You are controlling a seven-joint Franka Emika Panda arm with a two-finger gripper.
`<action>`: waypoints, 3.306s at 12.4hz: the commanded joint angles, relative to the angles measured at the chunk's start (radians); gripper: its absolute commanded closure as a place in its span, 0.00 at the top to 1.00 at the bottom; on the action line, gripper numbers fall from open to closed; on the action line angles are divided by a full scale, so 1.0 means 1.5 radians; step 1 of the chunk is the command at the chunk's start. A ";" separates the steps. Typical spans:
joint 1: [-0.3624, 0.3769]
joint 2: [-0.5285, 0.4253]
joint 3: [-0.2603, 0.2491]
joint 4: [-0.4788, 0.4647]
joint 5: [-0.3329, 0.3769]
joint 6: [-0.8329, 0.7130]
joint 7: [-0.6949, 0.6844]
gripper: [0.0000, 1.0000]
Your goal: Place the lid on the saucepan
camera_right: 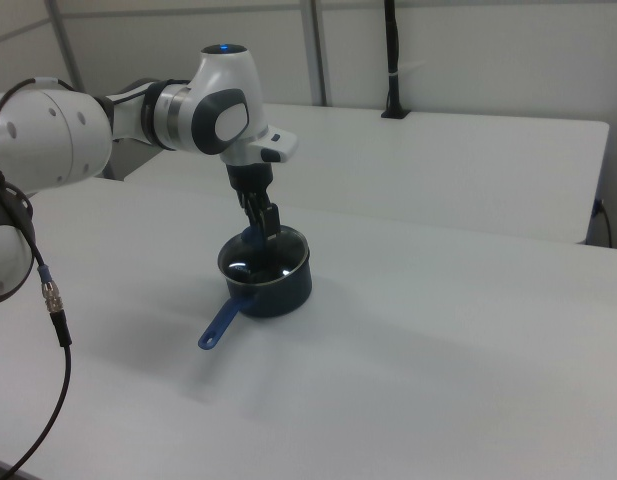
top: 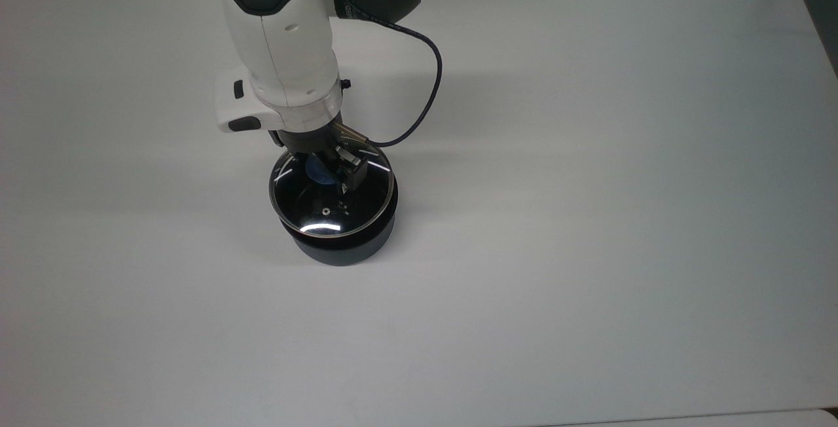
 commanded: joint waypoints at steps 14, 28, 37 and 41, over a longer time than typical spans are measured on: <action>0.014 0.031 0.000 0.029 0.014 0.014 0.006 0.53; 0.041 0.032 0.004 -0.007 -0.029 -0.039 -0.044 0.59; 0.038 0.033 0.001 -0.006 -0.028 -0.032 0.009 1.00; 0.033 0.010 -0.001 -0.002 -0.026 -0.062 -0.020 1.00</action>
